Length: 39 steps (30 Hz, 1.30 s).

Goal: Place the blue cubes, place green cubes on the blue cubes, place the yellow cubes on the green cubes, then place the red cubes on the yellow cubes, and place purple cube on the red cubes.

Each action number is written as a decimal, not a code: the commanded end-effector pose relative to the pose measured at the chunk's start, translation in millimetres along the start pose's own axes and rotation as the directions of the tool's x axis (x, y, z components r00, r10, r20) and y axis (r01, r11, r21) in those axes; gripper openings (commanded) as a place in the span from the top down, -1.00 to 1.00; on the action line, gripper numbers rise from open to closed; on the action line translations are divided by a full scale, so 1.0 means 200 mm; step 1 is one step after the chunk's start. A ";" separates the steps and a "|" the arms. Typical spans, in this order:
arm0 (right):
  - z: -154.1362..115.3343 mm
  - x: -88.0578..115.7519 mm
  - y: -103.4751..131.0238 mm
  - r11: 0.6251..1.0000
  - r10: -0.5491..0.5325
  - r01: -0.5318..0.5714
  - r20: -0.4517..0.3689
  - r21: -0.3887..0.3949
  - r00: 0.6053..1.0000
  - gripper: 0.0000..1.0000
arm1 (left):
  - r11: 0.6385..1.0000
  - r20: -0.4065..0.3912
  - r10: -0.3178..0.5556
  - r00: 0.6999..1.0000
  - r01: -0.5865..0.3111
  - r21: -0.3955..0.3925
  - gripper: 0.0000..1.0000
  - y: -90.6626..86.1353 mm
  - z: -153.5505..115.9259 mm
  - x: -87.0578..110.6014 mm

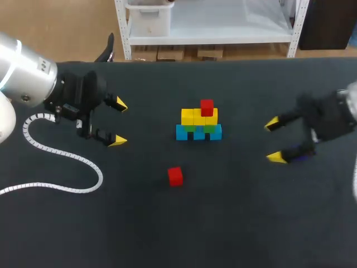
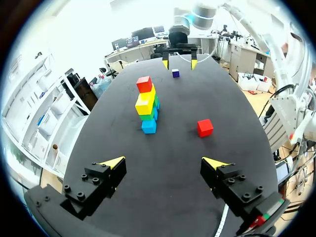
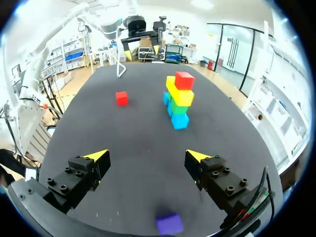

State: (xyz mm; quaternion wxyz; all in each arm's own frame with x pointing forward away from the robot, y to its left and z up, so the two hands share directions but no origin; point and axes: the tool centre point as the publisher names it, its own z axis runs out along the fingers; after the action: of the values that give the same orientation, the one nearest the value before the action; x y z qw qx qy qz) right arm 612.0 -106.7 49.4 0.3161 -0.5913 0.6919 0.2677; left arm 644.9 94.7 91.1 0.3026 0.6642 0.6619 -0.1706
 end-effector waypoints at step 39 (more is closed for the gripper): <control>-0.22 0.22 -0.20 0.994 -0.075 0.087 0.154 -0.073 0.985 -1.00 | 0.993 -0.044 0.078 0.996 -0.074 0.095 -1.00 -0.55 0.16 -0.21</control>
State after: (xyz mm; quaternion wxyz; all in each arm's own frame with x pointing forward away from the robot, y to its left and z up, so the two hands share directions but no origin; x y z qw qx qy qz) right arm 642.4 -174.9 46.3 0.3541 -0.6092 0.6303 0.3258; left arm 544.1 40.0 76.2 0.2595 0.7073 0.6324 -0.1801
